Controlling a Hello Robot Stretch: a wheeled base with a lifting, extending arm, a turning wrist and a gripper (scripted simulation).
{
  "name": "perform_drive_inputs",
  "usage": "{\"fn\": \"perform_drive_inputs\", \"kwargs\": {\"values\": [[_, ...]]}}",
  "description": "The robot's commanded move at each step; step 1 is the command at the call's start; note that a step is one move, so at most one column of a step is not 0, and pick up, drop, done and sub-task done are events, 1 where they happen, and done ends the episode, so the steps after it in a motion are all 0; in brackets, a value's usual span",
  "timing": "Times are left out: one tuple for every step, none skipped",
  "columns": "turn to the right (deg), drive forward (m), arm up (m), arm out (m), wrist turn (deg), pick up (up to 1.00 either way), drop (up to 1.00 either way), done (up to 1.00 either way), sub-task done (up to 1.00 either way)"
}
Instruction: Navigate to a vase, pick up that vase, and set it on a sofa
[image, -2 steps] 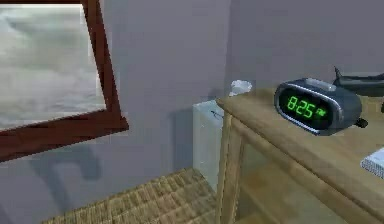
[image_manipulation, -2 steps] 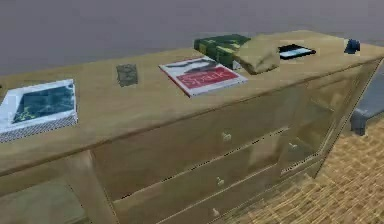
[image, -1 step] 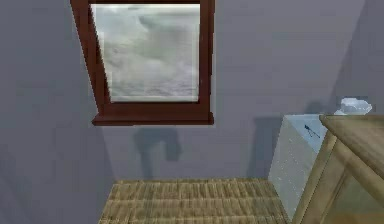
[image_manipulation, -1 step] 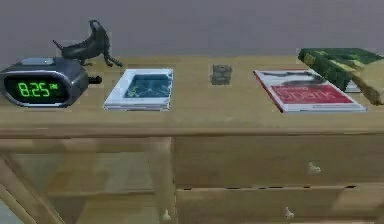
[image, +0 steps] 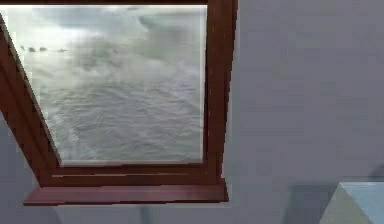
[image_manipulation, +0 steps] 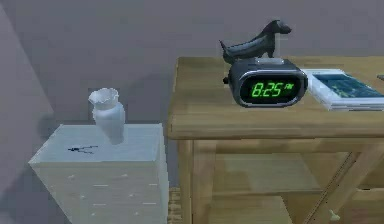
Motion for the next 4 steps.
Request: {"fn": "perform_drive_inputs", "kwargs": {"values": [[-21.0, 0.0, 0.0, 0.0, 0.0, 0.0, 0.0, 0.0, 0.0], [45.0, 0.0, 0.0, 0.0, 0.0, 0.0, 0.0, 0.0, 0.0], [45.0, 0.0, 0.0, 0.0, 0.0, 0.0, 0.0, 0.0, 0.0], [45.0, 0.0, 0.0, 0.0, 0.0, 0.0, 0.0, 0.0, 0.0]]}}
